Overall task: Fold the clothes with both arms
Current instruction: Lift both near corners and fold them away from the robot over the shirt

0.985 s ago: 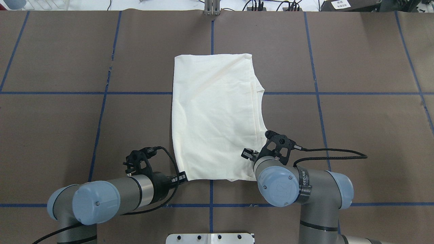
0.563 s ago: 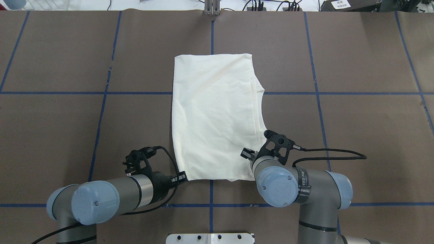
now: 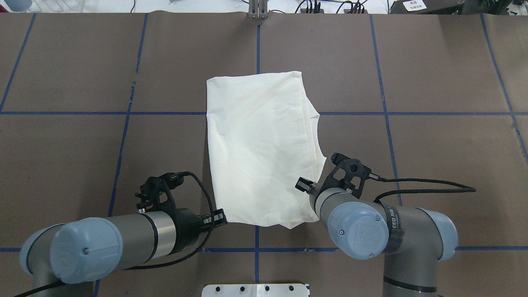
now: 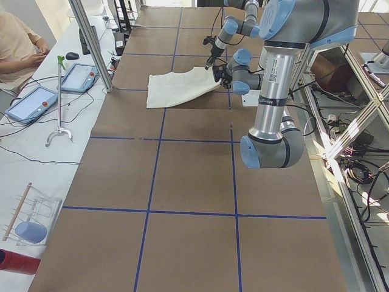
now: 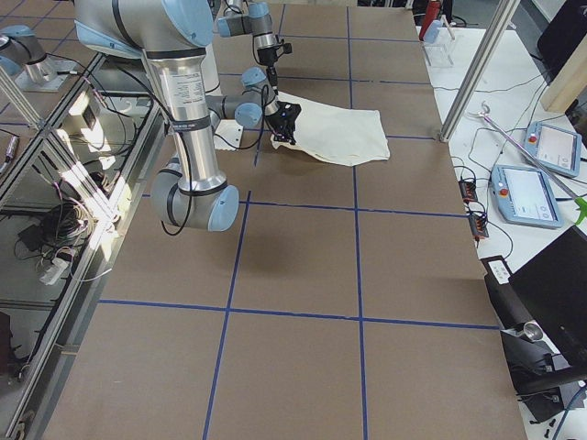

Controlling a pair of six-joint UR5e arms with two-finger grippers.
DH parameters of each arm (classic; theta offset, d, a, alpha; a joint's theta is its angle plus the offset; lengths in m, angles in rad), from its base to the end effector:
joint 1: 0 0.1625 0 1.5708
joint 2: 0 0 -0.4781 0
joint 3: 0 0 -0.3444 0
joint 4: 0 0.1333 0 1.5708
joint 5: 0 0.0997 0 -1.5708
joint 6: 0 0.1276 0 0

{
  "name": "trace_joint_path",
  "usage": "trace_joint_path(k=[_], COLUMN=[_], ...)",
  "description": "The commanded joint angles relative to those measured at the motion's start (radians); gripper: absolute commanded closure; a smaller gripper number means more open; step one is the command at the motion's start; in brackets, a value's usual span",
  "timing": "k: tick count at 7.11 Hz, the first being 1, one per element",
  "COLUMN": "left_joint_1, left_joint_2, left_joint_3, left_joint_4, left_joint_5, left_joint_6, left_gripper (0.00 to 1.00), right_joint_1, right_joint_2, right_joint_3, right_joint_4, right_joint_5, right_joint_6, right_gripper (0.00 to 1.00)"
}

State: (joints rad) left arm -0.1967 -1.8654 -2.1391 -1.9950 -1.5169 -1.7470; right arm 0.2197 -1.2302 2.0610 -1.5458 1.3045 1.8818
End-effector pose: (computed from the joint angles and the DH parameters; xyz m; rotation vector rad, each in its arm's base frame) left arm 0.4757 -0.2377 0.2983 0.0598 1.2943 -0.3543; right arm -0.5007 -0.2828 0.3642 0.2142 -0.8752 0.6089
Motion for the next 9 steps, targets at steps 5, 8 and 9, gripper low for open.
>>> trace_joint_path(k=[5, 8, 9], left_joint_1=[-0.091, -0.272, -0.300], left_joint_2=[-0.110, -0.222, -0.256], left_joint_3=[-0.129, 0.056, 0.117], left_joint_4=[0.331, 0.340, 0.337], left_joint_5=[-0.063, -0.138, -0.138], left_joint_6=[0.131, 0.301, 0.322], left_gripper=[1.00, 1.00, 1.00], right_joint_1=[0.013, 0.165, 0.193], right_joint_2=[0.044, 0.161, 0.179], right_joint_3=[0.114, -0.059, -0.134], right_joint_4=[-0.234, -0.231, -0.182], right_joint_5=[0.022, 0.121, 0.122], right_joint_6=[0.008, -0.062, -0.073], right_gripper=[1.00, 1.00, 1.00])
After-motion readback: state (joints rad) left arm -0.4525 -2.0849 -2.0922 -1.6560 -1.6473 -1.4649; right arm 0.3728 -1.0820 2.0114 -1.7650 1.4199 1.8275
